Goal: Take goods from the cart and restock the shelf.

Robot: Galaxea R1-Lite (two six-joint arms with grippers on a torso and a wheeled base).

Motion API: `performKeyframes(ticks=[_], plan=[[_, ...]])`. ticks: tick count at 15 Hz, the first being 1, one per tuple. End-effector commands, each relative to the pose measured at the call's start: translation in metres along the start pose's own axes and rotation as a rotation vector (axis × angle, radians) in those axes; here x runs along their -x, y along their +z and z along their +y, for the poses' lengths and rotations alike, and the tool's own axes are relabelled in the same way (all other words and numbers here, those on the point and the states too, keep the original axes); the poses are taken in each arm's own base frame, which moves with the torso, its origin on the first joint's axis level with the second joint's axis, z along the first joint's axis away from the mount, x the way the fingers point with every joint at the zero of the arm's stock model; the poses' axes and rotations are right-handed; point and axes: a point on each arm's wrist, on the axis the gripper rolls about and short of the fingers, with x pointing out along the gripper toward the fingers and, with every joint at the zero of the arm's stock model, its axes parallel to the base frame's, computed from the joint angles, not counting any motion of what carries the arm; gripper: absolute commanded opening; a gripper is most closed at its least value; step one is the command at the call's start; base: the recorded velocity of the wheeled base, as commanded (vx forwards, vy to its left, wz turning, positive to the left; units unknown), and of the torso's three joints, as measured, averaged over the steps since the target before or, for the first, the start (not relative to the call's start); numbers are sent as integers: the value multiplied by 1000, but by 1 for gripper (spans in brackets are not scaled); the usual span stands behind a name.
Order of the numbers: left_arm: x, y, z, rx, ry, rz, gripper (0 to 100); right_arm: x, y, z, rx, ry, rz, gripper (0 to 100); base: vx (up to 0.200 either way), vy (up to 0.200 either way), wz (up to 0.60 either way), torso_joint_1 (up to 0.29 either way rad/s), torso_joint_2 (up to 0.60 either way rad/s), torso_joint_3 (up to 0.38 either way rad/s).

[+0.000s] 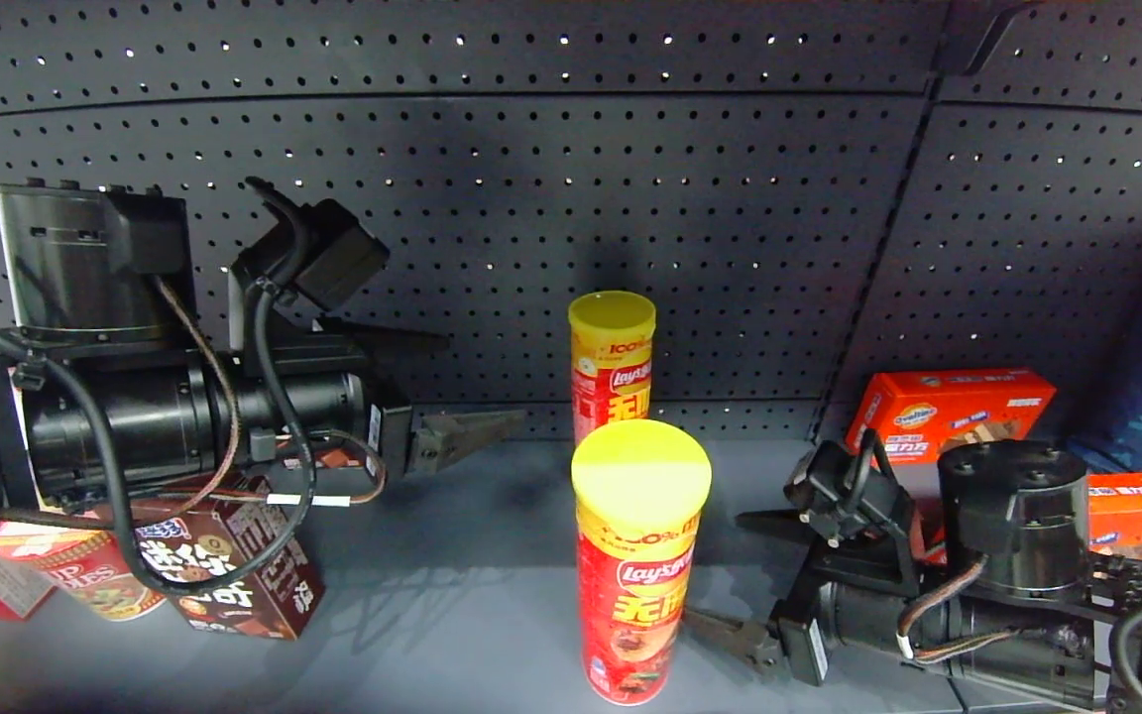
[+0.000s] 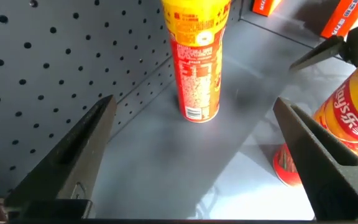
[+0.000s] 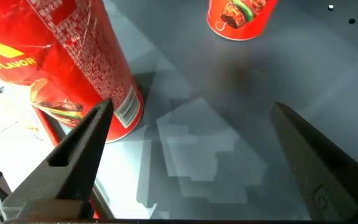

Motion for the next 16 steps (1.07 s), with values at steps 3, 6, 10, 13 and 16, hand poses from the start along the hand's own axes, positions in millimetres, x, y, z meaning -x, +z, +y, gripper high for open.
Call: performKeyframes(ticks=[3,6,10,13,16], plan=[[4,3,-2,-9,13,-11,100,10,5,0,-1,-31,-24,100,0,0,0,0,0,0],[4,3,-2,-7,28,-8,100,6,6,-2,-2,-39,-23,100,0,0,0,0,0,0],[6,3,-2,-5,32,-7,100,0,5,-1,1,-29,-15,100,0,0,0,0,0,0],[6,4,-1,-5,43,-8,100,-2,4,-1,0,-29,-7,100,0,0,0,0,0,0],[5,4,-1,-5,43,-8,100,-12,9,-15,-11,-68,-22,100,0,0,0,0,0,0]])
